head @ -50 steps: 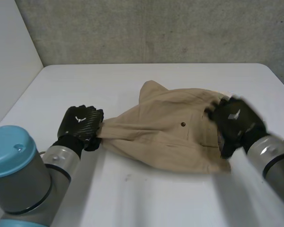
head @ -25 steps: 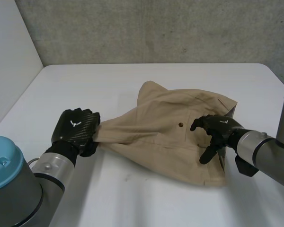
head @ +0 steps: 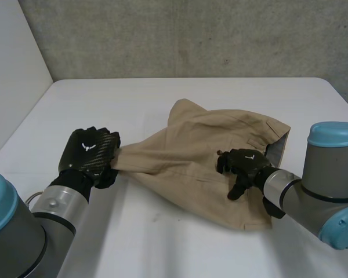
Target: Fold the shorts.
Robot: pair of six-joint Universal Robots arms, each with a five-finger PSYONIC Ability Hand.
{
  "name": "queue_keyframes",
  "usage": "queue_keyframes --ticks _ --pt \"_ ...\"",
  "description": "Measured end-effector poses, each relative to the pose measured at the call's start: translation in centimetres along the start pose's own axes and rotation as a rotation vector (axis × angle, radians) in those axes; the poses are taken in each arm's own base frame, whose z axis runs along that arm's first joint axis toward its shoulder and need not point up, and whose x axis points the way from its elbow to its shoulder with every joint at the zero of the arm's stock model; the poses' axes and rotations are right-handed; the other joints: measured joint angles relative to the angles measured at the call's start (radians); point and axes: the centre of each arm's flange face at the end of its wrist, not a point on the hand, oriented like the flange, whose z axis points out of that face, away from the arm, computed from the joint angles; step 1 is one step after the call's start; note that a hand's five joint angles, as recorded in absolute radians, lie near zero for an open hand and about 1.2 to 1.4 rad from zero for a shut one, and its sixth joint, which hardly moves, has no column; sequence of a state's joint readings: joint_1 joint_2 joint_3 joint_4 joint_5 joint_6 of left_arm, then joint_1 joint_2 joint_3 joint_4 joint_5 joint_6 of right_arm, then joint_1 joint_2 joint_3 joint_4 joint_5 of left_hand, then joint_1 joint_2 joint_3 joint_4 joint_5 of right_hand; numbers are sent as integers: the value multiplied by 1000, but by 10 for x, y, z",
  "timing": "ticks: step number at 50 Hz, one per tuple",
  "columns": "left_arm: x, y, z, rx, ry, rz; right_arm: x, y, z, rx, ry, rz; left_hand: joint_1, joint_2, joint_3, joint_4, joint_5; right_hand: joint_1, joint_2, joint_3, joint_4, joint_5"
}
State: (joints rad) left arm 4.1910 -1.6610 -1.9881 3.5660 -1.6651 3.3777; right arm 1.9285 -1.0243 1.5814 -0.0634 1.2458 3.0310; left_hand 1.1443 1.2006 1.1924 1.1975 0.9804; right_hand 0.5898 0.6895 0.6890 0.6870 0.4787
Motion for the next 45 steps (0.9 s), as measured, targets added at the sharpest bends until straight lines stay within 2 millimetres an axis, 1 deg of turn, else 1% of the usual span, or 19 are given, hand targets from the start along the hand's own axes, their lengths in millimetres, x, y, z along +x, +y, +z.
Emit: queue_keyframes --ticks 4,6,8,14,18,20,21,22,23,25,26,28,29,30,31,33,36,39,45 --pt "0 0 0 5 -3 0 -2 2 1 -5 -5 -1 0 0 0 0 0 32 29 30 30 31" --pt "-1 0 1 7 -7 -1 -2 3 1 -8 -7 -1 0 0 0 0 0 246 318 315 317 310" --pt "-2 -1 1 9 -10 -2 -3 3 1 -8 -8 -2 0 0 0 0 0 330 451 436 445 442" --pt "-5 -4 1 21 -18 -3 -3 -4 -3 7 -8 -12 0 0 0 0 0 371 490 485 502 514" --pt "-10 -22 0 84 -35 -8 -3 -36 -21 101 12 -54 0 0 0 0 0 386 490 490 502 515" --pt "-14 -37 -1 136 -48 -11 -4 -57 -34 160 24 -81 0 0 0 0 0 386 490 491 502 515" --pt "-20 -61 -3 214 -67 -15 -8 -87 -56 254 40 -125 0 0 0 0 0 385 490 491 502 515" --pt "-21 -65 -3 230 -71 -16 -9 -94 -62 275 44 -136 0 0 0 0 0 385 490 491 502 515" --pt "-25 -83 -6 289 -83 -20 -13 -120 -85 361 58 -177 0 0 0 0 0 386 490 491 502 515" --pt "-30 -101 -9 347 -93 -24 -17 -137 -102 416 67 -203 0 1 1 0 0 386 490 491 502 515" --pt "-32 -115 -12 391 -98 -27 -21 -153 -118 470 76 -227 0 1 1 0 0 386 490 491 502 515" --pt "-36 -133 -17 451 -101 -30 -25 -166 -134 518 84 -248 0 1 2 0 0 386 490 491 503 515" --pt "-39 -151 -23 504 -99 -32 -30 -182 -154 574 94 -271 0 1 2 0 0 386 490 491 505 515" --pt "-40 -160 -27 533 -97 -32 -33 -190 -166 602 100 -282 0 1 2 0 0 386 490 491 506 515" --pt "-40 -160 -27 533 -97 -32 -33 -190 -166 602 100 -282 0 1 2 0 0 386 490 491 506 515" --pt "-42 -182 -38 593 -79 -32 -38 -203 -189 638 111 -299 0 1 2 0 0 387 490 491 506 515" --pt "-41 -186 -41 589 -54 -32 -40 -202 -196 616 114 -299 0 1 2 0 0 394 490 491 506 515" --pt "-35 -173 -37 529 -26 -39 -37 -189 -186 545 107 -287 0 1 2 0 0 394 490 491 506 515" --pt "-22 -126 -16 352 17 -49 -25 -137 -133 307 72 -214 0 1 3 0 0 397 490 491 506 515"
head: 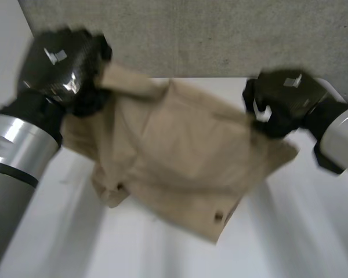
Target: Fold the shorts.
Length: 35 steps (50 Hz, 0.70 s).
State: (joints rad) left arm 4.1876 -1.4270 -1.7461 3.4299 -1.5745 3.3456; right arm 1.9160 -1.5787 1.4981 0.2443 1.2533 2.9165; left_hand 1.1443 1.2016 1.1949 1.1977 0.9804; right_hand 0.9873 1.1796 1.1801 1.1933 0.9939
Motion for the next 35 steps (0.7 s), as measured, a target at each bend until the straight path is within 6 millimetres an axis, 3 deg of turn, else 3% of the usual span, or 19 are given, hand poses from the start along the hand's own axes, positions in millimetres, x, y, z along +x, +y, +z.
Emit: queue_keyframes --ticks 4,6,9,19,25,35 --pt "4 36 -1 -118 10 -3 -4 53 22 -182 -30 81 0 0 0 0 0 -5 -10 -8 -8 -6" --pt "5 44 -2 -144 11 -2 -5 65 26 -221 -34 108 0 0 0 0 0 -44 -70 -63 -70 -54" --pt "4 52 -4 -173 8 -1 -5 79 30 -270 -35 162 0 0 0 0 0 -294 -373 -372 -382 -337" --pt "-2 56 -6 -185 -9 3 3 84 31 -290 -2 295 0 0 0 0 0 -585 -721 -727 -740 -711" --pt "-3 55 -6 -181 -12 4 13 85 31 -290 33 340 0 0 0 0 0 -652 -785 -796 -821 -791" --pt "-3 56 -5 -184 -15 3 13 109 26 -366 44 378 0 0 0 0 0 -649 -783 -793 -817 -785"
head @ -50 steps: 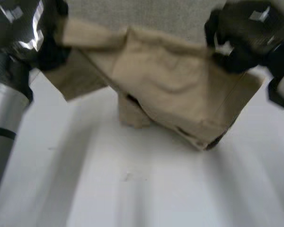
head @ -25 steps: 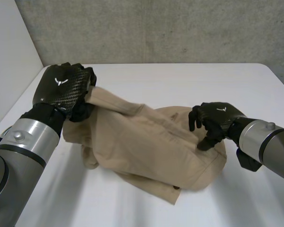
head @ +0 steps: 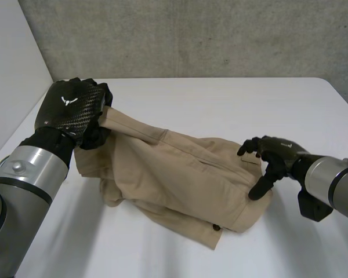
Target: Fold the shorts.
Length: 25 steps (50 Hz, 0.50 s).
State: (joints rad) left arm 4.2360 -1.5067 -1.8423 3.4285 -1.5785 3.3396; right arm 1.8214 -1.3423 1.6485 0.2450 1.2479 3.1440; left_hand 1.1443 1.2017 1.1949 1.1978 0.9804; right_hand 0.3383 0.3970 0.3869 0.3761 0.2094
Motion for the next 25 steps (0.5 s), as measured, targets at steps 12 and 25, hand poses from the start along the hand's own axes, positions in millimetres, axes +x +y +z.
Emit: queue_keyframes --ticks 12,25 --pt "-3 -1 2 7 -9 1 0 13 22 -4 -22 -21 0 0 0 0 0 636 783 784 808 764" --pt "-26 -81 -18 263 -88 9 -30 -117 -75 554 62 -415 0 0 0 0 0 636 783 785 813 767"
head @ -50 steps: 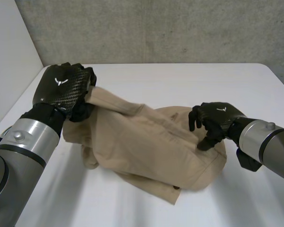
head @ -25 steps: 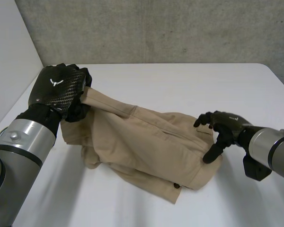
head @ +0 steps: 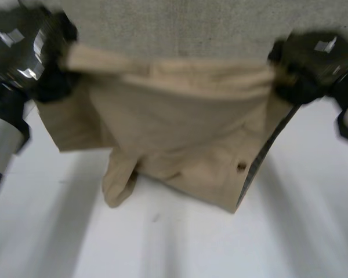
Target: Fold the shorts.
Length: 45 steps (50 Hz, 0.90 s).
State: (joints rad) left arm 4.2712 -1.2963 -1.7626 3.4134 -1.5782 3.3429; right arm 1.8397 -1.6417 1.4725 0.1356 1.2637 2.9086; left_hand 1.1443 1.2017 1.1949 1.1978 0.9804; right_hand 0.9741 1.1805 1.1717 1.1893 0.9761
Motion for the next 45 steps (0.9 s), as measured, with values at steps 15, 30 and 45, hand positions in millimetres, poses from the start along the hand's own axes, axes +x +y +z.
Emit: queue_keyframes --ticks 15,30,45 --pt "-29 -140 -19 355 -55 -101 13 -129 -57 325 102 -185 0 0 0 0 0 0 0 5 4 0" --pt "-9 -39 39 13 -1 -121 2 -40 5 -16 -33 -87 0 1 0 1 0 0 0 5 4 0" --pt "24 138 151 -174 12 -61 -3 80 140 17 130 -147 -203 -244 -236 -221 -176 -61 -99 -87 -93 -73"
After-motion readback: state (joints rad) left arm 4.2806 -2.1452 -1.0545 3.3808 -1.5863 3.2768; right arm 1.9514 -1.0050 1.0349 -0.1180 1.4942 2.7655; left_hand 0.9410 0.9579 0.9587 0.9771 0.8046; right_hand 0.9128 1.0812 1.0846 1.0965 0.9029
